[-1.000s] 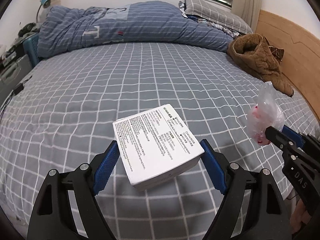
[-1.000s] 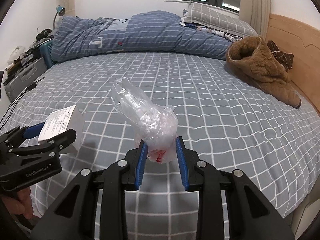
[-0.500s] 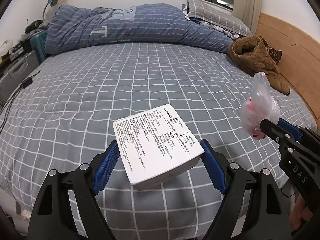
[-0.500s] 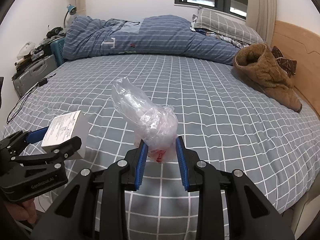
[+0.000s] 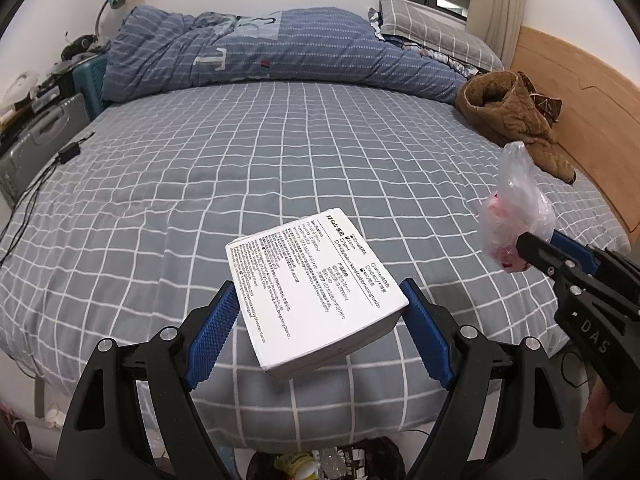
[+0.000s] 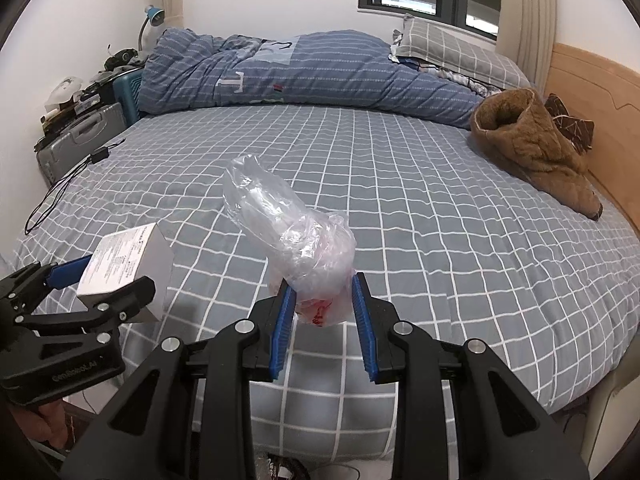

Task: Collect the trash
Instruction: 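Carry the white box and plastic bag off the bed to the black bin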

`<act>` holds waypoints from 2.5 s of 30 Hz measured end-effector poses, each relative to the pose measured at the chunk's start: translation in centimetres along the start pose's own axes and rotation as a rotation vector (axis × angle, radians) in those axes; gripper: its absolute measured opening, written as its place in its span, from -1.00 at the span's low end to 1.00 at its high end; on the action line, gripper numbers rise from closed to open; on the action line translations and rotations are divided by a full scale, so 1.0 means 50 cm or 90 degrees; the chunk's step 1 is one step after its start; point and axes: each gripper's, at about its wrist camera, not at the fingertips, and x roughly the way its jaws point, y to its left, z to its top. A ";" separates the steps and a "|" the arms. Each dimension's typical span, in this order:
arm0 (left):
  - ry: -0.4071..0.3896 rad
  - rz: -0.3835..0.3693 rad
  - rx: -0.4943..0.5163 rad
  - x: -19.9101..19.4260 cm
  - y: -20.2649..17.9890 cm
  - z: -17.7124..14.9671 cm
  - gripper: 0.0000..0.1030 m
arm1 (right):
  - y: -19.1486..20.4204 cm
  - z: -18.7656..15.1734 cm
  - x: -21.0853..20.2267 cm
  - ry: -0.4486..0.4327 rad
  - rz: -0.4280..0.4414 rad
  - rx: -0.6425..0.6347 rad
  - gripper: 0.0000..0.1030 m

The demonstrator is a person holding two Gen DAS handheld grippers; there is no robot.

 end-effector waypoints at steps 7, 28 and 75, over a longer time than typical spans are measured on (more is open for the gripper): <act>-0.009 0.001 0.000 -0.044 0.004 -0.022 0.54 | 0.018 -0.034 -0.038 0.005 0.003 -0.002 -0.45; 0.004 0.006 -0.009 -0.144 0.008 -0.126 0.54 | 0.072 -0.130 -0.141 0.018 0.026 -0.010 -0.45; 0.150 0.011 -0.041 -0.064 0.057 -0.386 0.54 | 0.101 -0.384 -0.065 0.187 0.046 0.017 -0.45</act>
